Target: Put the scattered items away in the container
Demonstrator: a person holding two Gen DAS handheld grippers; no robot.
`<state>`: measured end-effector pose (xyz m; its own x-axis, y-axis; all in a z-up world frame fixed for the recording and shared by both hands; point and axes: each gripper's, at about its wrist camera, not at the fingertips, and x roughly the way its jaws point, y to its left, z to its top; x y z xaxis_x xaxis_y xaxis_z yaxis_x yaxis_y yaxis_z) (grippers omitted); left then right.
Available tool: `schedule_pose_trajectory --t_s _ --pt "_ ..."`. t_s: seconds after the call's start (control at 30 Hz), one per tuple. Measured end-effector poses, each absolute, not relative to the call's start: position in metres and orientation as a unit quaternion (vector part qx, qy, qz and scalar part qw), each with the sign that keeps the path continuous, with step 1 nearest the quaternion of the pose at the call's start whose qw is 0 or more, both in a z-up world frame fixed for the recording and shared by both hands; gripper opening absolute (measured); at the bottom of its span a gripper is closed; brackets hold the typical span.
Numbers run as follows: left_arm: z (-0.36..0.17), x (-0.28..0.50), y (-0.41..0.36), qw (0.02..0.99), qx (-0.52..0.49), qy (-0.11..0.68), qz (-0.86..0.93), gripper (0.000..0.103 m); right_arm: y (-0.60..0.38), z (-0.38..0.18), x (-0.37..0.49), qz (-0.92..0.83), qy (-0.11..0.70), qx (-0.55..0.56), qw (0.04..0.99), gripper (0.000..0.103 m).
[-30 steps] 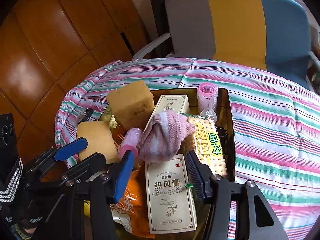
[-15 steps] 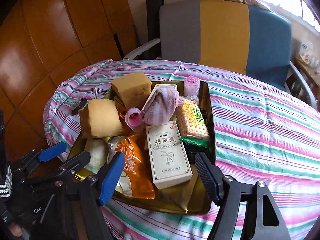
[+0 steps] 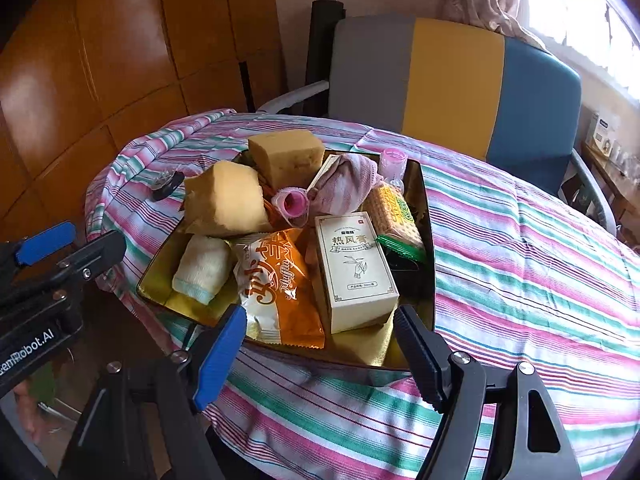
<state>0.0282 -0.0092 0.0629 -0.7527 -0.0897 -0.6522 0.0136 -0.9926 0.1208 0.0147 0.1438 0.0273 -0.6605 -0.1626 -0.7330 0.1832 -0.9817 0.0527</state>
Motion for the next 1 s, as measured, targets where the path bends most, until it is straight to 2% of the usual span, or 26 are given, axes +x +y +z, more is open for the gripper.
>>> schedule_pose_trajectory --t_s 0.13,0.3,0.63,1.0 --pt "0.062 0.038 -0.007 0.024 0.347 -0.046 -0.936 0.071 0.140 0.027 0.028 -0.915 0.023 0.393 0.088 0.078" --pt "0.053 0.041 -0.007 0.024 0.362 -0.028 -0.931 0.062 0.133 0.019 0.038 -0.916 0.039 0.394 0.073 0.079" --pt "0.033 0.035 -0.009 0.056 0.389 -0.018 -0.919 0.062 0.134 0.013 0.043 -0.917 0.037 0.392 0.067 0.080" --pt "0.022 0.034 -0.009 0.040 0.406 -0.011 -0.913 0.062 0.136 0.006 0.039 -0.913 0.035 0.402 0.060 0.081"
